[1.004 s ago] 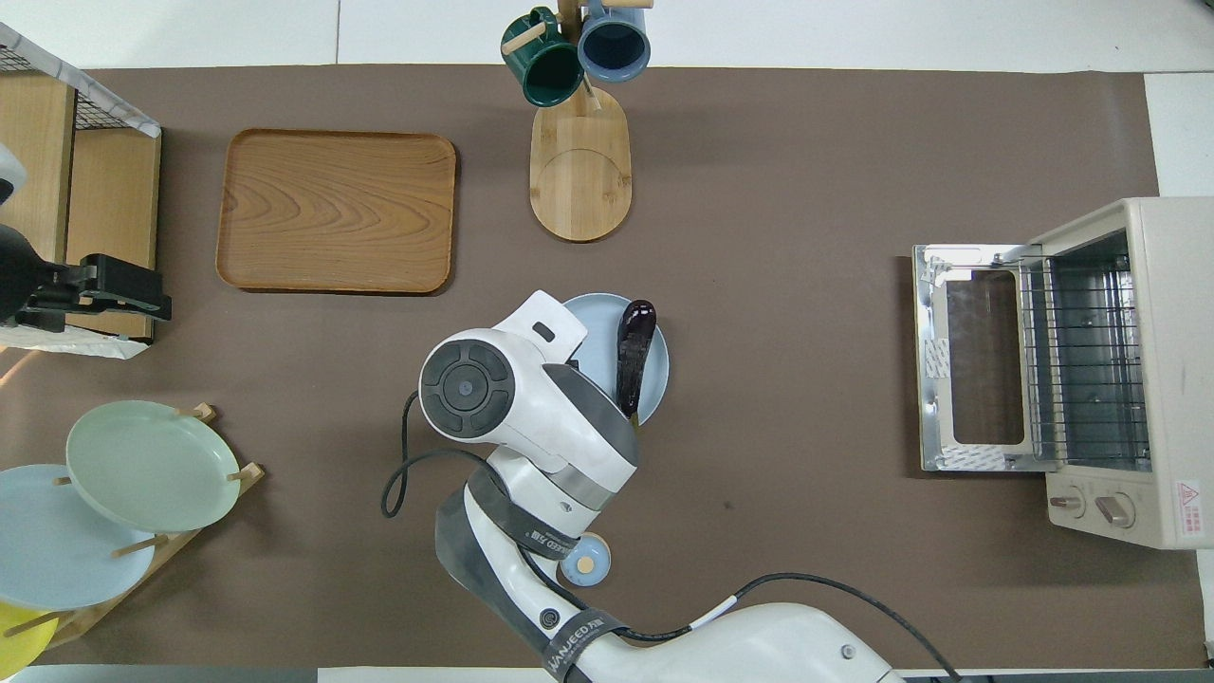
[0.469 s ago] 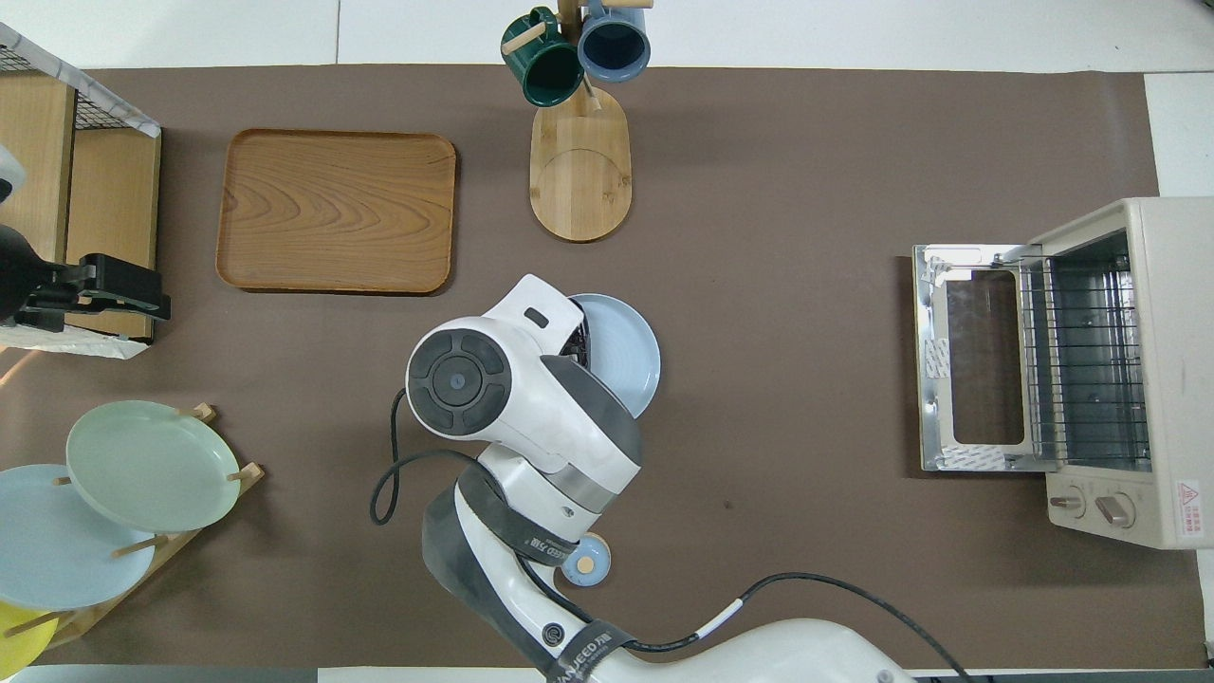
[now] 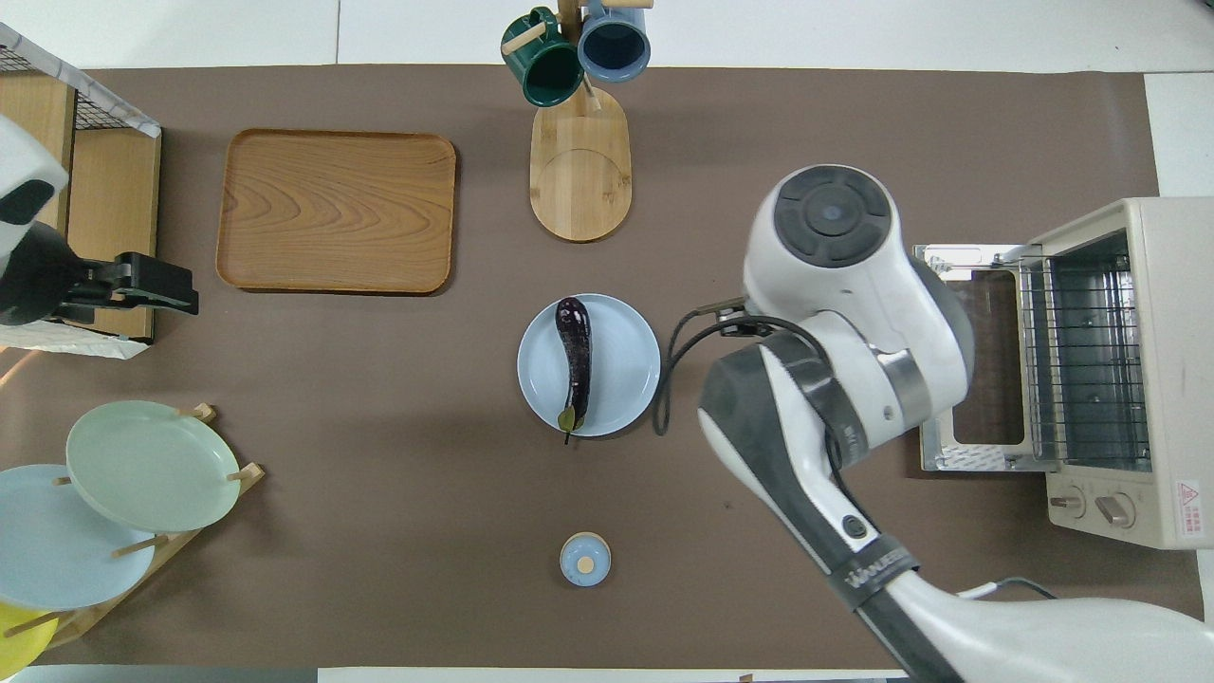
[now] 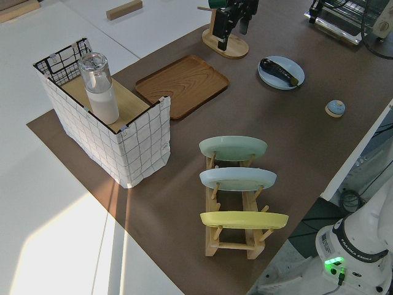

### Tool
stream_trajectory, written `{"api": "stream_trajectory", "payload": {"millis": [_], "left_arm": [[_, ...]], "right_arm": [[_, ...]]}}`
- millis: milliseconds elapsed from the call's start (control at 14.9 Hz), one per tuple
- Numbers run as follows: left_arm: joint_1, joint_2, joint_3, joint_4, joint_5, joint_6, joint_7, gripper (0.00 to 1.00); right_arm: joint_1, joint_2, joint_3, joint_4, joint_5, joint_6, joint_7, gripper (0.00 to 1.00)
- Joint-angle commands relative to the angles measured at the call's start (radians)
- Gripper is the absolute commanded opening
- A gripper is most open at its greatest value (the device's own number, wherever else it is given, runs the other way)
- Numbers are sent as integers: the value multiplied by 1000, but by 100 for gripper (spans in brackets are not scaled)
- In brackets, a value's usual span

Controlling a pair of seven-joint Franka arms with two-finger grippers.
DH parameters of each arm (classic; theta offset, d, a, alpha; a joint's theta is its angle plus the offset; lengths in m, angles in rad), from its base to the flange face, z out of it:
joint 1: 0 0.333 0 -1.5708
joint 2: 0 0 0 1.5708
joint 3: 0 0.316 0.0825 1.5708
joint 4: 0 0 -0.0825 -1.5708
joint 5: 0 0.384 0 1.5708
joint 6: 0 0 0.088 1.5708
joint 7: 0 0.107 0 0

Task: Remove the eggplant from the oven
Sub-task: 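Reach the left gripper to the eggplant while the right gripper withdraws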

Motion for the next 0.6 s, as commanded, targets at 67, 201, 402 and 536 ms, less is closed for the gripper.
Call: {"api": "stream_trajectory", "payload": {"millis": [67, 201, 402, 536], "left_arm": [[-124, -13, 3, -133, -68, 160, -91, 100], [-212, 20, 3, -155, -92, 235, -137, 100], [-378, 120, 6, -179, -94, 395, -249, 100], [-409, 171, 4, -184, -94, 458, -248, 100]], "right_arm": [[-107, -103, 20, -275, -182, 139, -6, 0], [-146, -83, 20, -285, -211, 168, -25, 0], [-181, -37, 20, -299, -225, 233, -26, 0], [-189, -34, 20, -304, -225, 242, -26, 0]]}}
